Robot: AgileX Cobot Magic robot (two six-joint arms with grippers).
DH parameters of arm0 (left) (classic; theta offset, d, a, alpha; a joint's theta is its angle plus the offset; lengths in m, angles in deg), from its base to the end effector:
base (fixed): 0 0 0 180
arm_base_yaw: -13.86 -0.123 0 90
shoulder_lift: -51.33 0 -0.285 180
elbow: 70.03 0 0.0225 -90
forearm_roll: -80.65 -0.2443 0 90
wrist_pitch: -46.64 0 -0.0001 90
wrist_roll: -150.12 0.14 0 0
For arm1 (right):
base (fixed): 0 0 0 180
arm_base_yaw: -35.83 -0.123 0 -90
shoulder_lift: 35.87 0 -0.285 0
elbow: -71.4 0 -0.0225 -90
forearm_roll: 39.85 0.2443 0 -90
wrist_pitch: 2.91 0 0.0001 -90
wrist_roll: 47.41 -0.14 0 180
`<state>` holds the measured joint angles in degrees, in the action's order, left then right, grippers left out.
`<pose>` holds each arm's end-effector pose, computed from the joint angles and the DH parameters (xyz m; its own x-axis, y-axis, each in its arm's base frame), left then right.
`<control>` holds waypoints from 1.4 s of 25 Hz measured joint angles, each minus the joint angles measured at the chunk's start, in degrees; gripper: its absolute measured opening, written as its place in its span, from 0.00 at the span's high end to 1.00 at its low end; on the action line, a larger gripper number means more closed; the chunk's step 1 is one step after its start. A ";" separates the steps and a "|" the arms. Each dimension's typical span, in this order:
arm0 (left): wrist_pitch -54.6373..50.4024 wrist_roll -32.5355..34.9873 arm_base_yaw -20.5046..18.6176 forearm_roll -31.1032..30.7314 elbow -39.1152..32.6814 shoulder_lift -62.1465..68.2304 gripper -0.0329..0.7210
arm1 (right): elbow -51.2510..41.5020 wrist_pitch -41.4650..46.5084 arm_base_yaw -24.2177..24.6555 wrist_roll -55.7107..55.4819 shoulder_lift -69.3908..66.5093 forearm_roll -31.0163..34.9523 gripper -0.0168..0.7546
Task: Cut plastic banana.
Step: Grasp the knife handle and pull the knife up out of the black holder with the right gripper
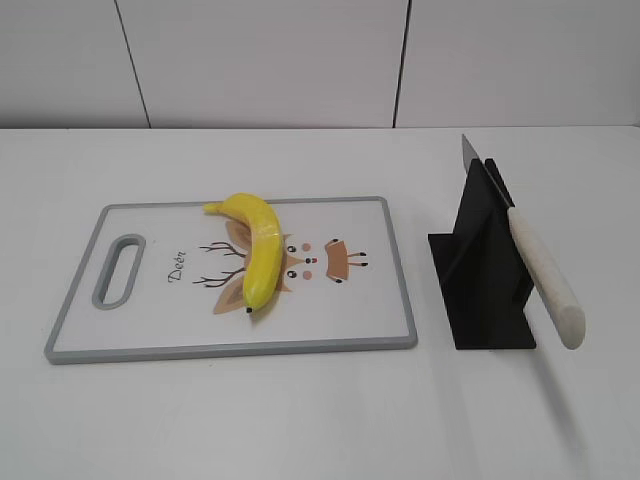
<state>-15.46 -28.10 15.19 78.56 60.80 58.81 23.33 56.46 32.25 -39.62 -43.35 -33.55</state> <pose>0.0319 0.0038 0.2458 -0.4803 0.0593 -0.8751 0.0181 0.9982 0.0577 0.0318 0.0152 0.2584 -0.4050 -0.1048 -0.9083 -0.1806 0.9830 -0.0329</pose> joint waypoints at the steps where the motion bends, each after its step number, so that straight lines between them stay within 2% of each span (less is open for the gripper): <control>1: 0.00 0.00 0.00 -0.05 0.00 0.00 0.22 | 0.00 0.00 0.00 0.00 0.00 0.15 0.24; 11: 0.05 0.00 0.00 -0.92 0.00 0.00 0.22 | 1.30 -0.84 0.00 -0.84 -2.32 -0.47 0.24; 19: 0.05 0.00 0.00 -0.98 0.00 0.00 0.22 | 8.80 -1.27 0.00 -2.22 -21.32 -0.27 0.24; 23: 0.00 0.00 0.00 -0.98 0.00 0.00 0.22 | 11.67 -1.58 -0.99 -3.04 -29.51 2.44 0.24; 26: 0.00 0.00 0.00 -1.03 0.00 0.00 0.22 | 12.98 -1.78 -5.29 -5.18 -32.94 2.70 0.24; 28: 0.00 0.00 0.00 -1.03 0.00 0.00 0.22 | 13.72 -1.78 -9.64 -8.56 -34.93 0.36 0.24; 31: 0.00 0.00 0.00 -1.03 0.00 0.00 0.22 | 15.14 -1.33 -18.14 -14.54 -38.22 -6.65 0.24; 35: 0.00 0.00 0.00 -1.03 0.00 0.00 0.22 | 18.83 1.45 -26.91 -23.18 -43.66 -15.40 0.24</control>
<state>-15.46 -28.10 15.19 77.53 60.80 58.81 42.16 57.91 5.35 -62.80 -87.01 -48.95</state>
